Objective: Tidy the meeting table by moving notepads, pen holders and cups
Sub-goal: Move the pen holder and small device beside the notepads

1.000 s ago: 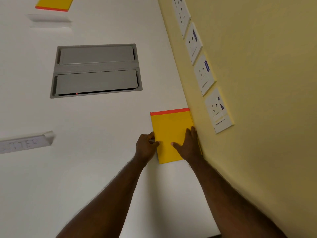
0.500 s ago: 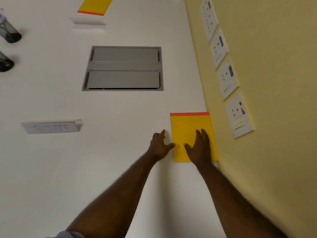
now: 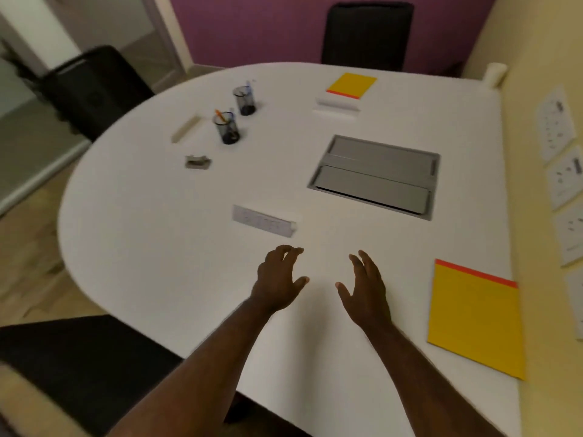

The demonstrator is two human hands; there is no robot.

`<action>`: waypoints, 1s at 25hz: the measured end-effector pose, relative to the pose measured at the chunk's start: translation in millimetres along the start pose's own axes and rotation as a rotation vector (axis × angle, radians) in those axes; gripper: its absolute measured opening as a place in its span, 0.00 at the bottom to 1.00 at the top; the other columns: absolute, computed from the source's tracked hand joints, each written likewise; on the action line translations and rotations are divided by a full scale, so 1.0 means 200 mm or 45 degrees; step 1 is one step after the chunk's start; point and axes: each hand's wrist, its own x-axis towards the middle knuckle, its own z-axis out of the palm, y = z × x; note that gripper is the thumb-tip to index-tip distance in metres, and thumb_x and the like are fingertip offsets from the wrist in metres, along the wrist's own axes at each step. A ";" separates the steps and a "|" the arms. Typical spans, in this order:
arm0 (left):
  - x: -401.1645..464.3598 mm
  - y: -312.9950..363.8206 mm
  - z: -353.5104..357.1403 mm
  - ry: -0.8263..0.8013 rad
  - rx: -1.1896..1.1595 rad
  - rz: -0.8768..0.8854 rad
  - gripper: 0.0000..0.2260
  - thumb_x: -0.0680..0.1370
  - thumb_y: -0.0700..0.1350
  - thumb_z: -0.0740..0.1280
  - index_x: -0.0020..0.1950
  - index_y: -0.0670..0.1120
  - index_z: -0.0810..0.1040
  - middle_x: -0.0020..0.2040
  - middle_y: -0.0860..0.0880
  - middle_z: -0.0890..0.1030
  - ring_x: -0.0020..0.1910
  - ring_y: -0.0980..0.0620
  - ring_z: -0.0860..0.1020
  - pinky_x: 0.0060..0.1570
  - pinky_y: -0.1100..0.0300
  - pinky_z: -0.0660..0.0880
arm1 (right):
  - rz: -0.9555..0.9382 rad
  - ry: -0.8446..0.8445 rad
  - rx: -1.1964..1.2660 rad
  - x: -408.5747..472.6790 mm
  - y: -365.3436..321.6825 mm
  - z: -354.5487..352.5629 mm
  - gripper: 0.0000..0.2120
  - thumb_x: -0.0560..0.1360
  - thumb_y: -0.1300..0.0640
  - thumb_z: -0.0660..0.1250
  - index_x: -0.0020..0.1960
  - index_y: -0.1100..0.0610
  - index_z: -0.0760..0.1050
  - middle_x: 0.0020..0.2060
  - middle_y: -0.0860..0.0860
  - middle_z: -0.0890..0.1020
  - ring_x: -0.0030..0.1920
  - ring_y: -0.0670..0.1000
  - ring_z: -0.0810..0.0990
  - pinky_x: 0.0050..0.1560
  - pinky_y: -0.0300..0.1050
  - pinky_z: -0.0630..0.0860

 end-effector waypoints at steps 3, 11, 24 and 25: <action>-0.22 -0.22 -0.24 0.179 0.107 0.005 0.29 0.74 0.53 0.69 0.73 0.51 0.66 0.72 0.49 0.67 0.71 0.48 0.65 0.65 0.51 0.65 | -0.221 -0.075 -0.025 -0.05 -0.33 0.10 0.32 0.77 0.50 0.67 0.76 0.56 0.59 0.78 0.53 0.57 0.77 0.54 0.57 0.73 0.53 0.60; -0.74 -0.68 -0.72 0.553 0.208 -0.185 0.28 0.76 0.56 0.67 0.74 0.53 0.62 0.73 0.50 0.65 0.72 0.50 0.62 0.68 0.51 0.60 | -0.665 -0.182 -0.039 -0.22 -1.06 0.30 0.34 0.77 0.45 0.65 0.78 0.53 0.55 0.78 0.50 0.55 0.78 0.52 0.56 0.74 0.54 0.60; -1.43 -1.13 -1.09 0.928 0.268 -0.851 0.27 0.76 0.56 0.66 0.73 0.54 0.63 0.73 0.52 0.64 0.74 0.50 0.59 0.70 0.45 0.56 | -1.251 -0.544 0.083 -0.35 -1.99 0.70 0.34 0.77 0.44 0.65 0.77 0.51 0.56 0.79 0.50 0.55 0.78 0.53 0.56 0.74 0.57 0.59; -1.48 -1.19 -1.12 0.952 0.263 -0.891 0.27 0.76 0.56 0.65 0.73 0.54 0.63 0.73 0.52 0.64 0.74 0.50 0.59 0.70 0.45 0.56 | -1.284 -0.554 0.093 -0.37 -2.07 0.73 0.34 0.77 0.44 0.65 0.77 0.52 0.56 0.79 0.50 0.55 0.78 0.53 0.55 0.74 0.57 0.59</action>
